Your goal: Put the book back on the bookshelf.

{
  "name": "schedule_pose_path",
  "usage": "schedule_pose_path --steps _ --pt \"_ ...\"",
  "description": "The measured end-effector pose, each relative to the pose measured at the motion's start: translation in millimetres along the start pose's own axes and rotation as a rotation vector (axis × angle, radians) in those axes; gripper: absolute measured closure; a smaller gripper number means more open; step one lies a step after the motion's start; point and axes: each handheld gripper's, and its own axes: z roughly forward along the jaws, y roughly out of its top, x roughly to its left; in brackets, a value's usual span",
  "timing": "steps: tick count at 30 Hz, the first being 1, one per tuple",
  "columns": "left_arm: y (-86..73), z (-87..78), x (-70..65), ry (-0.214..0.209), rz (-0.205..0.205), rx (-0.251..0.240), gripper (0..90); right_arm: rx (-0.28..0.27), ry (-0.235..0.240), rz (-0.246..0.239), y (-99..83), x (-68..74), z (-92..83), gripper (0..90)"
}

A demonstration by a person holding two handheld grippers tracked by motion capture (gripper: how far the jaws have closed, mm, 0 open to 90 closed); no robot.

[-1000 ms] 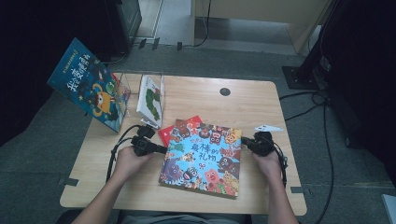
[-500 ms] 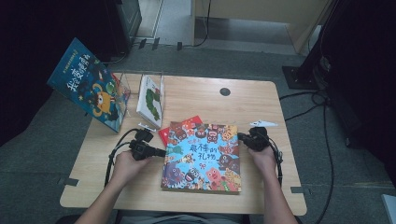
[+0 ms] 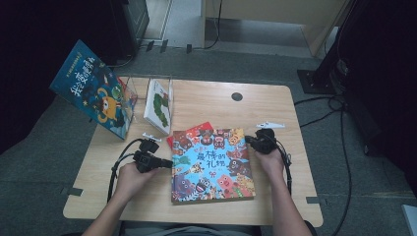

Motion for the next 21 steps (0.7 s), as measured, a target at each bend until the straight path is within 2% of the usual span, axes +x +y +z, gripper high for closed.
schedule_pose_path --steps 16,21 --pt "-11.9 0.5 -13.6 0.005 0.007 0.002 89.0 0.013 -0.006 -0.005 13.6 3.9 16.9 90.0" --pt "-12.0 3.5 -18.7 -0.004 0.014 0.002 88.7 0.009 -0.020 -0.022 15.5 3.8 15.3 90.0"
